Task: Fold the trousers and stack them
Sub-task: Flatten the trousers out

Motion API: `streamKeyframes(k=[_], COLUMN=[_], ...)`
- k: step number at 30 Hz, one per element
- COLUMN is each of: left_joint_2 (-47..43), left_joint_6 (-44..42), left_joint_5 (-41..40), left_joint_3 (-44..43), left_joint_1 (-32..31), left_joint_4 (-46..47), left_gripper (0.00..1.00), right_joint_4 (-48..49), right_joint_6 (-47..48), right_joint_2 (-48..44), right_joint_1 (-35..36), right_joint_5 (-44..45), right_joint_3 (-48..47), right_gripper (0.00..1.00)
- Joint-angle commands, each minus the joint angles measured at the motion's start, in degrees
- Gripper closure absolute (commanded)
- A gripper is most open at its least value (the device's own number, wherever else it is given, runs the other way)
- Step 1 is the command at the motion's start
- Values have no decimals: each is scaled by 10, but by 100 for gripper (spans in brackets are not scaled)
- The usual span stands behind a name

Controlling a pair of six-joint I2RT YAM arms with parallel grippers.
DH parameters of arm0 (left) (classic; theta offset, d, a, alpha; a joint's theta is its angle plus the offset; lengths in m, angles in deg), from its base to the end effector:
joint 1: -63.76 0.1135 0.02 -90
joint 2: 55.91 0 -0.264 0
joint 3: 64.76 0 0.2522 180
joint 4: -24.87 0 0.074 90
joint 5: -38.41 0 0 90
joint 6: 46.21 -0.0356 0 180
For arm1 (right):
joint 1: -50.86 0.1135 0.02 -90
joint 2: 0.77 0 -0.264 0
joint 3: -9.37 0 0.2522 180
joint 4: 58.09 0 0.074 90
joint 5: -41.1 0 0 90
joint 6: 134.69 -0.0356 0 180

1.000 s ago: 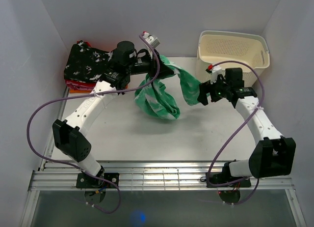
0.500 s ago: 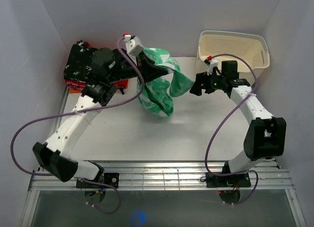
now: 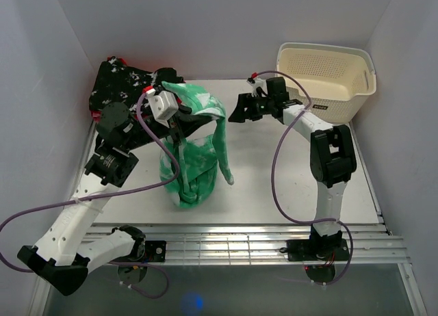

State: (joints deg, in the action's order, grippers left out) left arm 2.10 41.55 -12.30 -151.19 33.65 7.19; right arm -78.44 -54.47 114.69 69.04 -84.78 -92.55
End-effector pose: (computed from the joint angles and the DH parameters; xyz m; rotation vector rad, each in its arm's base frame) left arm 0.1632 -0.1207 0.4764 0.9442 1.1457 -0.8688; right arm 0.4344 0.1646 0.2355 -0.5288 2.1226 0.9548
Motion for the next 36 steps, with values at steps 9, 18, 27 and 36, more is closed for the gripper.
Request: streamKeyframes(k=[9,18,27,36], left_joint_2=[-57,-82,-105,-143], left_joint_6=[-68,-88,-54,-16], left_joint_5=[-43,-100,-357,-580], left_joint_3=[55,69,93,175], left_joint_1=[0,1,14,37], left_joint_4=[-54,-79,-72,-103], left_gripper=[100,100,100,100], right_joint_4=[15,-7,-112,-186], right_joint_6=[-18,-35,59,95], right_joint_2=[84,107,-35,-285], right_joint_1=[120,166,59,-182], right_joint_5=[-36,-125,-79,-8], right_joint_3=[-61,-54,36,209], right_gripper=[10,3,92,92])
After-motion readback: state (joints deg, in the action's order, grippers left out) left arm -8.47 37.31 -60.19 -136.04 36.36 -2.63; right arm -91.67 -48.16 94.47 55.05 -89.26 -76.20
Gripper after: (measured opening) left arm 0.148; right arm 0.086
